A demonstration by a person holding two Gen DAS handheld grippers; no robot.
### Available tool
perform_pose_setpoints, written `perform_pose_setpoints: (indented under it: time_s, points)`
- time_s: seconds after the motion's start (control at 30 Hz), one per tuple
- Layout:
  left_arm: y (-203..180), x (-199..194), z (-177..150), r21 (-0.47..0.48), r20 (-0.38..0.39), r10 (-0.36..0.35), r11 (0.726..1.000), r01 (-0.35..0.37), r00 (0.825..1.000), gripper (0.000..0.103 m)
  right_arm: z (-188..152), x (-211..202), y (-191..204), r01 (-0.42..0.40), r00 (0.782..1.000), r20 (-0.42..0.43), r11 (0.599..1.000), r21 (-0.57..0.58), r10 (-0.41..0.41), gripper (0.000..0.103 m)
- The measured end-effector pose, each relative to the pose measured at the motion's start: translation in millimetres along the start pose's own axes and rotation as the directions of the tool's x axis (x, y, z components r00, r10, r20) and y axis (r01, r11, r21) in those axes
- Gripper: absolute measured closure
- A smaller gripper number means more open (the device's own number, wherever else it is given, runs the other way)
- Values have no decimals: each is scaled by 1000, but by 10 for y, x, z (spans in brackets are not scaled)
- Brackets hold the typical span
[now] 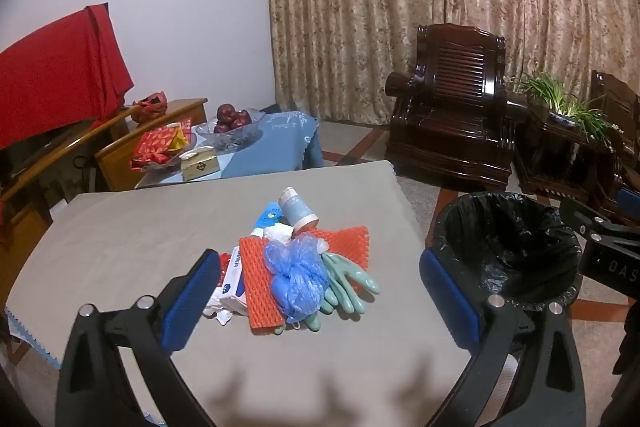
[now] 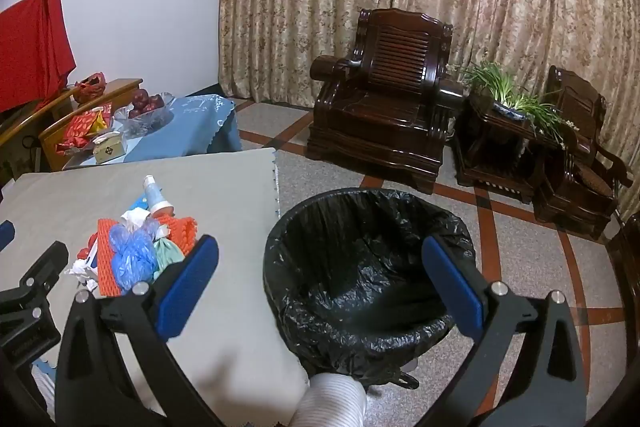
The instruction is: Collect trash
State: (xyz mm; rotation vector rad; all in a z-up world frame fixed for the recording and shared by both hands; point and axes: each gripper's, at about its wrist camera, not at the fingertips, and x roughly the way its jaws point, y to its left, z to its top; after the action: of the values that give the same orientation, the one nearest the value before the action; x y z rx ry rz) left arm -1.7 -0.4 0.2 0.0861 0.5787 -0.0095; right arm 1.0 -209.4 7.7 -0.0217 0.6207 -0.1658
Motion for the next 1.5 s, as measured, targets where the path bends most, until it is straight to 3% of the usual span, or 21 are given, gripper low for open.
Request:
perform_pose_setpoints:
  time_s: [1.5]
  points:
    - [-10, 54, -24, 5, -10, -1, 1000, 1, 1000, 6, -18, 44, 0, 0, 1000, 1, 1000, 1, 0, 5]
